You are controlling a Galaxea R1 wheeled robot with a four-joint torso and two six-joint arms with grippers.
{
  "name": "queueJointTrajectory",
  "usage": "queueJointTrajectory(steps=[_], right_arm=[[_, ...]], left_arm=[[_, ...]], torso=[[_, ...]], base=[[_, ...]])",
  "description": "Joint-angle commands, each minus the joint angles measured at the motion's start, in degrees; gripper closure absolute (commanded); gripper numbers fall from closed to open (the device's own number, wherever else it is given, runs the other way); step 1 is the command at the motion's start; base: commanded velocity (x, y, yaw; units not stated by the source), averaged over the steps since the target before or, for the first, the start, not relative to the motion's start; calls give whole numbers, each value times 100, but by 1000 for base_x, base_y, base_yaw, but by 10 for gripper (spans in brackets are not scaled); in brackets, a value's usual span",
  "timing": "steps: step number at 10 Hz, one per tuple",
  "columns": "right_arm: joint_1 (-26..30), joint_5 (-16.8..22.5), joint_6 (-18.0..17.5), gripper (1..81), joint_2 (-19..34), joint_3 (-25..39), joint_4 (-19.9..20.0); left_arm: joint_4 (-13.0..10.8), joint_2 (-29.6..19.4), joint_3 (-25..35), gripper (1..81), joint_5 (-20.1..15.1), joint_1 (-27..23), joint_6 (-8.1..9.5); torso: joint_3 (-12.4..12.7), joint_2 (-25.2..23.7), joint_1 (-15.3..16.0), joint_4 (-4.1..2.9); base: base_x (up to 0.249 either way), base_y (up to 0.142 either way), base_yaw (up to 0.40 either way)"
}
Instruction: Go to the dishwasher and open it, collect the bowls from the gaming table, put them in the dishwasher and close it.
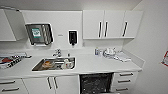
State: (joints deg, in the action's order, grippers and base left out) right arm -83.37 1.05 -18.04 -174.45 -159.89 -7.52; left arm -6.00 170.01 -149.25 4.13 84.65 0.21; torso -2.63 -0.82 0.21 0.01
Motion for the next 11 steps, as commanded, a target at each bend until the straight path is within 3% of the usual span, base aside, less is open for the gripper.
queueJointTrajectory(steps=[1,11], right_arm=[[255,282,20,10,-5,21,-48],[202,317,29,10,-31,30,-109]], left_arm=[[-7,16,27,10,-281,-269,-21],[46,104,-52,10,-352,-251,24]], torso=[[0,0,0,0],[0,0,0,0]], base=[[0,0,0],[0,0,0]])
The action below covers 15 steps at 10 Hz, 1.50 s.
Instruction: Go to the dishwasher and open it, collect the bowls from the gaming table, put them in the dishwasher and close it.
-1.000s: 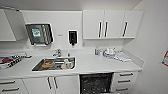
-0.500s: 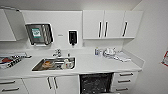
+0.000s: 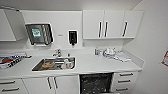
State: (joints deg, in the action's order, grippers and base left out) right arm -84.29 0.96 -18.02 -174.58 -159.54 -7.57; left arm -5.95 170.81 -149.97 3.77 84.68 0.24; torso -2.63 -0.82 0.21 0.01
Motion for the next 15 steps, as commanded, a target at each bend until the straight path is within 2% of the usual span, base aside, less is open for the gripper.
queueJointTrajectory(steps=[1,11,15], right_arm=[[293,290,18,10,0,-24,-96],[285,273,35,10,0,12,-104],[267,255,35,10,-18,20,-96]], left_arm=[[41,23,20,10,-307,-254,28],[41,-29,11,10,-280,-254,28],[24,-73,11,10,-262,-271,20]], torso=[[0,0,0,0],[0,0,-2,0],[0,0,-2,0]], base=[[0,0,0],[0,0,-8],[0,0,117]])
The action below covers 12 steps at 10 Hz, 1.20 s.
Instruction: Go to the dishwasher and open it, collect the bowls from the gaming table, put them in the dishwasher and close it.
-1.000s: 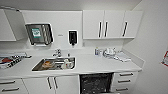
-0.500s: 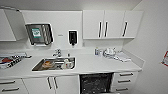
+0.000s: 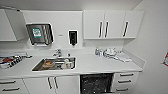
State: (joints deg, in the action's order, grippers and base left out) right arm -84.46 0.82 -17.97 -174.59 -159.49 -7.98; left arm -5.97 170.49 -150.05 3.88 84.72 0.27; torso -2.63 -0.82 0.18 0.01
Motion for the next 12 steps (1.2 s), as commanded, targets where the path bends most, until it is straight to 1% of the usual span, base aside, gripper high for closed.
queueJointTrajectory(steps=[1,5,12], right_arm=[[293,270,22,10,-8,15,-54],[345,261,30,10,1,24,-45],[319,261,-40,10,36,-20,-28]], left_arm=[[17,-49,20,10,-265,-276,8],[0,-76,20,10,-265,-276,0],[-27,-67,20,10,-265,-294,-36]], torso=[[0,0,0,0],[0,0,0,0],[0,2,0,0]], base=[[0,0,160],[0,0,188],[0,0,274]])
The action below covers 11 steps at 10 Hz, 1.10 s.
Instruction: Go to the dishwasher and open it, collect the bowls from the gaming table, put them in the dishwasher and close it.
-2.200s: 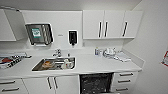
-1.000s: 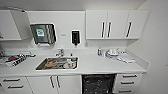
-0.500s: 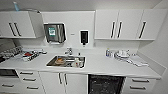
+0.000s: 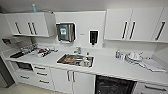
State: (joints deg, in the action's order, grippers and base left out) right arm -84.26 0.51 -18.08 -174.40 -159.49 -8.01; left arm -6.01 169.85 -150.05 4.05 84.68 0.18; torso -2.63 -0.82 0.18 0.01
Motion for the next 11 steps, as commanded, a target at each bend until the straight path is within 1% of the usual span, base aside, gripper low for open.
queueJointTrajectory(steps=[1,3,11], right_arm=[[308,292,-29,10,8,-2,-34],[326,300,-20,10,-1,15,-34],[291,283,-29,10,8,-28,-25]], left_arm=[[-23,-3,2,10,-282,-289,-27],[-23,14,-86,10,-282,-289,-27],[-23,58,-130,10,-308,-289,-27]], torso=[[0,0,0,0],[0,2,0,0],[0,2,0,0]], base=[[0,0,278],[0,0,278],[0,0,269]])
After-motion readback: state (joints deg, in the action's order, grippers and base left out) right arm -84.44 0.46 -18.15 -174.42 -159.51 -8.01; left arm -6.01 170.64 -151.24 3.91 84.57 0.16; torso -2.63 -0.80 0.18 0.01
